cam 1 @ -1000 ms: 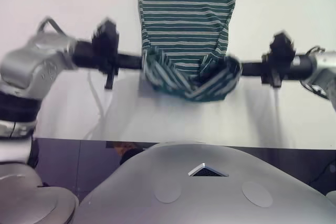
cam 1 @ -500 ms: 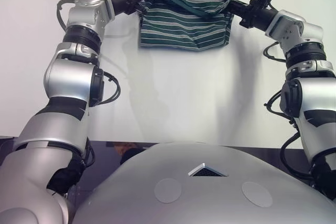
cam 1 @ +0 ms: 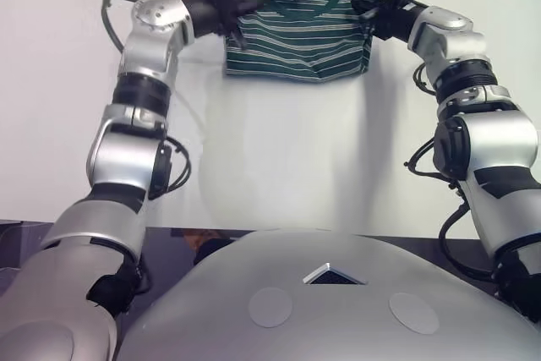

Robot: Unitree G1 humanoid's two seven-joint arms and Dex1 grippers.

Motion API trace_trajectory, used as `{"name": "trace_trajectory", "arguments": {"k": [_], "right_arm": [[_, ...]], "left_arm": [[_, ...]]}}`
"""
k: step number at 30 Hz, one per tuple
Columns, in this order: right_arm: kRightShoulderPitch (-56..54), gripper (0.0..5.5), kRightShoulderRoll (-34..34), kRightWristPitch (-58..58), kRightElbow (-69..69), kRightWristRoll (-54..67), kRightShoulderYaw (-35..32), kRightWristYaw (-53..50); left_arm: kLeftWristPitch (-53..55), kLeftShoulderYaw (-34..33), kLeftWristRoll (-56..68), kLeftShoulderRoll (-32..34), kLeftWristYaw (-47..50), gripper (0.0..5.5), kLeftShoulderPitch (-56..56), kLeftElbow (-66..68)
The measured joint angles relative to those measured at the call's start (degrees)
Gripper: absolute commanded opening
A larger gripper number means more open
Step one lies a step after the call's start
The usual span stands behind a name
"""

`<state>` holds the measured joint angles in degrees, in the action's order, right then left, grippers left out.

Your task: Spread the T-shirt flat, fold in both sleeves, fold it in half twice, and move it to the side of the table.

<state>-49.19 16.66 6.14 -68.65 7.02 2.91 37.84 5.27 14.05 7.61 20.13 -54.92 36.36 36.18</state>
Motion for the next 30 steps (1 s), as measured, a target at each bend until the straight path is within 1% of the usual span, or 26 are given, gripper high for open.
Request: {"name": "trace_trajectory", "arguments": {"k": [2, 4, 6, 8, 10, 13, 16, 19, 21, 22, 23, 24, 25, 26, 27, 28, 30], "right_arm": [[-0.7, 0.0, -0.5, -2.0, -2.6, -5.1, 2.8, -4.1], [-2.1, 0.0, -0.6, -4.3, -4.0, -12.2, 8.3, -7.1], [-2.7, 0.0, 0.0, -6.9, -4.3, -18.8, 13.9, -6.2], [-2.9, 0.0, 1.9, -9.4, -3.7, -23.3, 18.8, -0.6], [-2.7, 0.0, 4.4, -13.6, -1.9, -25.6, 22.6, 5.6], [-1.1, 0.0, 8.1, -18.2, 4.6, -25.5, 24.8, 16.7], [5.9, 0.0, 11.4, -16.0, 20.8, -20.2, 24.4, 26.6], [15.9, 0.0, 13.6, -6.6, 42.6, -15.7, 24.3, 31.9], [22.4, 0.0, 15.7, 2.7, 57.0, -12.6, 24.5, 34.8], [25.3, 0.0, 16.1, 6.6, 62.8, -10.7, 24.4, 35.4], [26.9, 0.0, 15.3, 9.9, 65.3, -9.4, 23.9, 34.2], [27.2, 0.0, 14.0, 12.9, 65.8, -9.2, 22.6, 31.9], [27.0, 0.0, 12.3, 16.3, 66.2, -8.3, 19.4, 27.7], [26.6, 0.21, 11.1, 18.8, 66.6, -6.8, 16.2, 24.7], [26.3, 0.26, 10.4, 20.4, 67.3, -5.4, 13.6, 22.8], [25.7, 0.52, 10.1, 21.8, 68.1, -3.6, 10.6, 21.3], [26.2, 0.94, 12.4, 21.0, 72.4, -0.3, 5.8, 21.0]], "left_arm": [[4.7, 5.2, -5.1, 1.5, -0.6, 0.03, -4.5, -4.8], [6.9, 7.2, -8.4, 1.5, 2.2, 0.03, -4.3, -5.8], [8.1, 8.8, -10.6, 1.6, 4.4, 0.03, -3.9, -6.1], [7.5, 10.3, -12.9, 2.8, 4.2, 0.03, -3.2, -5.8], [4.5, 11.5, -14.5, 4.7, 4.1, 0.03, -1.8, -3.1], [-2.1, 12.8, -15.7, 6.6, 3.9, 0.03, 2.3, 4.3], [-8.2, 13.9, -18.6, 7.2, 5.4, 0.03, 7.7, 14.0], [-13.4, 15.1, -22.8, 6.8, 10.0, 0.03, 12.8, 24.1], [-17.3, 15.5, -25.3, 5.0, 13.8, 0.03, 15.1, 29.6], [-18.7, 15.6, -26.6, 4.2, 16.6, 0.03, 15.8, 31.6], [-19.8, 15.2, -26.9, 3.8, 18.5, 0.03, 16.2, 33.1], [-20.8, 14.3, -26.9, 3.7, 19.5, 0.21, 16.5, 33.7], [-23.1, 12.3, -25.9, 4.0, 19.3, 0.38, 17.0, 33.7], [-25.6, 10.2, -23.8, 4.7, 17.0, 0.48, 16.9, 32.8], [-27.6, 8.5, -22.1, 5.7, 14.5, 0.61, 16.5, 31.2], [-29.9, 6.6, -20.0, 7.8, 11.7, 0.82, 15.6, 28.1], [-35.3, 3.8, -14.9, 15.0, 4.3, 1.2, 6.9, 14.1]]}}
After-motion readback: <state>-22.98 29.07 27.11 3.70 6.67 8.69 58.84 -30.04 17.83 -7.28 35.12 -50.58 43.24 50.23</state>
